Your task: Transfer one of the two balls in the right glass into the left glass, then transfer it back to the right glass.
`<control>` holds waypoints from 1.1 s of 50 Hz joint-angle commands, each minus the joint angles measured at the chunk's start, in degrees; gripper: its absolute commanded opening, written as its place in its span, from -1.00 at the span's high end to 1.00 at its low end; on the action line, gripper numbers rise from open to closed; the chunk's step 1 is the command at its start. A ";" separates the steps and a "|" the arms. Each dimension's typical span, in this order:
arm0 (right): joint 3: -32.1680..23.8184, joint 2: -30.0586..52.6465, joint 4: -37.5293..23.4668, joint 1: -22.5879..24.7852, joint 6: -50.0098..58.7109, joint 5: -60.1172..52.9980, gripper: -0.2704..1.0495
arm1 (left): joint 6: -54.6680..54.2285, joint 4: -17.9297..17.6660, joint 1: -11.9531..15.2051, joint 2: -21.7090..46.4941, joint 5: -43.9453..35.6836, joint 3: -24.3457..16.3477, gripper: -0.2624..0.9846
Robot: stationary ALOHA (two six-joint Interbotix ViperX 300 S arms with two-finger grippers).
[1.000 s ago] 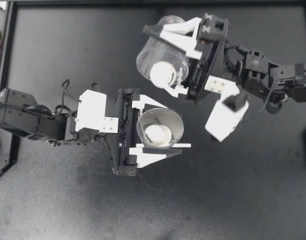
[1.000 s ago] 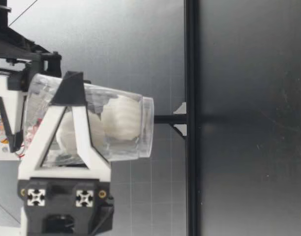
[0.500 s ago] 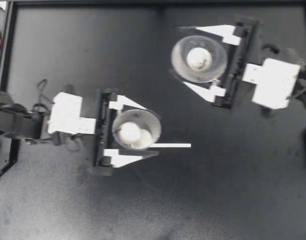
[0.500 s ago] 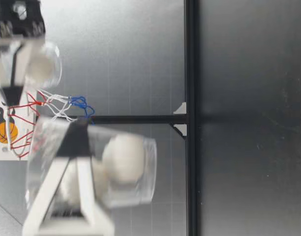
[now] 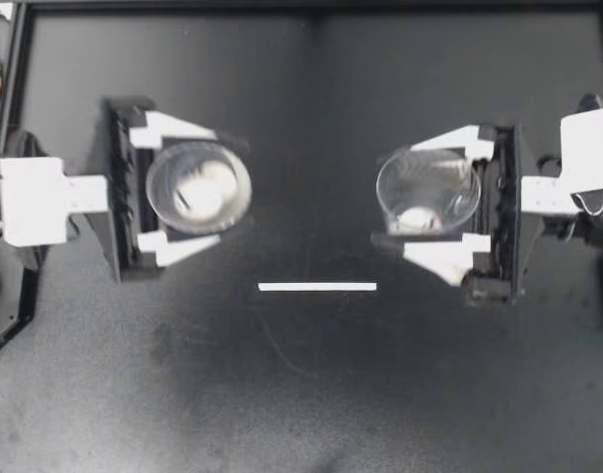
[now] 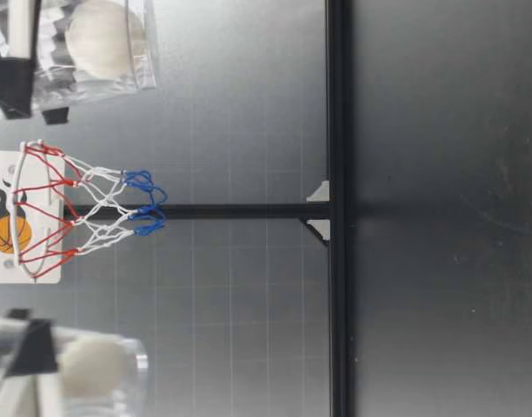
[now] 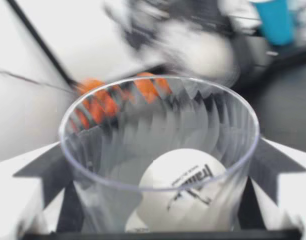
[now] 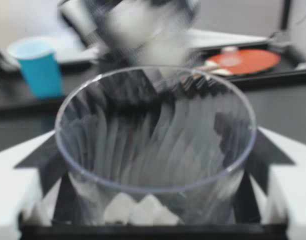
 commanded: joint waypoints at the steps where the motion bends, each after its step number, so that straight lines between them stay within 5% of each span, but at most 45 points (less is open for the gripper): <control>1: -0.97 0.88 -2.20 1.58 3.78 -3.69 -0.48 | 3.43 -0.09 1.76 -1.67 0.18 -2.55 -0.67; 22: -7.65 14.59 -22.85 1.85 29.88 -17.67 -0.48 | 19.34 0.00 2.90 0.79 0.70 -9.93 -0.67; 55: -15.03 23.29 -27.07 1.67 36.39 -18.90 -0.48 | 42.36 0.00 2.90 8.70 -1.76 -17.31 -0.67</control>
